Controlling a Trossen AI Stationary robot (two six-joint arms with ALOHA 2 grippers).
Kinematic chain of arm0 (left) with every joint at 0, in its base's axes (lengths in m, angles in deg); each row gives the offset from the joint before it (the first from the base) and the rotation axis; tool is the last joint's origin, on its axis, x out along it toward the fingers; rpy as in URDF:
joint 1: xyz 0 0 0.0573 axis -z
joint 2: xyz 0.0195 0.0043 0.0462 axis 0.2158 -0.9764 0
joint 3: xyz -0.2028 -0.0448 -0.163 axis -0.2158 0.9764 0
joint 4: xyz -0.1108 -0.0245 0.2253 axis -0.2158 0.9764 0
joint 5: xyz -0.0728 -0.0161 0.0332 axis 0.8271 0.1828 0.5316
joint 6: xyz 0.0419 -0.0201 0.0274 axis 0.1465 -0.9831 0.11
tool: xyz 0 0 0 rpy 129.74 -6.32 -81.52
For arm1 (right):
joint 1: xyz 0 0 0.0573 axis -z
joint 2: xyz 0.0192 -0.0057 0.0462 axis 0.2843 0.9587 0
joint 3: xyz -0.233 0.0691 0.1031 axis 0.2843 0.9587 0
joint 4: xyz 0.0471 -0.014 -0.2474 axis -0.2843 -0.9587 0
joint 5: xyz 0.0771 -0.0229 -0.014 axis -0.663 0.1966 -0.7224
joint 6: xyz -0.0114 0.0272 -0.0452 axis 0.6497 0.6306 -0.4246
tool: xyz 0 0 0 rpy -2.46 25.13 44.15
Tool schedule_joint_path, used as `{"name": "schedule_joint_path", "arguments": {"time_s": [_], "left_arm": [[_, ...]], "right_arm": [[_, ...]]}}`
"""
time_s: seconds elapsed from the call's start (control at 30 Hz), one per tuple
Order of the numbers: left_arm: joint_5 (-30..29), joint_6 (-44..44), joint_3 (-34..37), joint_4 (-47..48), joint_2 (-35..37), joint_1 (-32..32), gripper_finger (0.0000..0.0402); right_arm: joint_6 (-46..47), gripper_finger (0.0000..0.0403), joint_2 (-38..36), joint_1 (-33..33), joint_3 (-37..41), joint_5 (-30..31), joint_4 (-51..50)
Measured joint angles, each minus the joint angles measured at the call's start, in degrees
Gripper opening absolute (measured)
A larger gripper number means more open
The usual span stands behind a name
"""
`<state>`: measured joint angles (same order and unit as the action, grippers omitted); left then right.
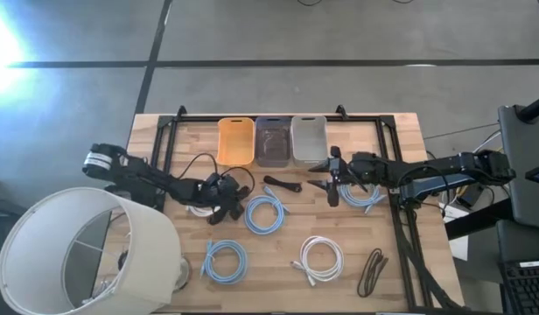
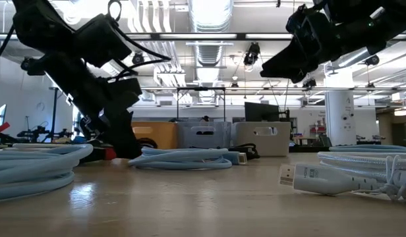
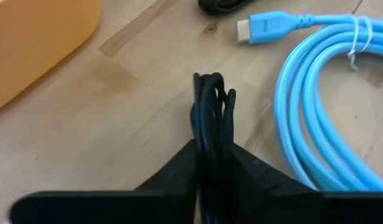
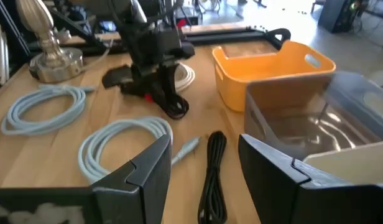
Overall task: Pick & Place USB Port
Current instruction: Put the middle black usb cable into the yellow bin
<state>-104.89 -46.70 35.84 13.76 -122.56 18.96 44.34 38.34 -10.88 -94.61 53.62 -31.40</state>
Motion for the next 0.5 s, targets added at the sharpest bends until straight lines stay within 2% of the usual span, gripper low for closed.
{"name": "schedule_joint_path", "arguments": {"time_s": [0.2, 0.5], "left_arm": [[0.0, 0.16, -0.35, -0.15, 1.29, 0.0, 0.0032], [-0.22, 4.95, -5.25, -0.13, 2.0, -0.02, 0.0037]], "right_arm": [[0.1, 0.0185, 1.01, -0.01, 0.0, 0.0, -0.68], [-0.35, 0.0185, 3.85, -0.01, -0.04, 0.02, -0.77]]}}
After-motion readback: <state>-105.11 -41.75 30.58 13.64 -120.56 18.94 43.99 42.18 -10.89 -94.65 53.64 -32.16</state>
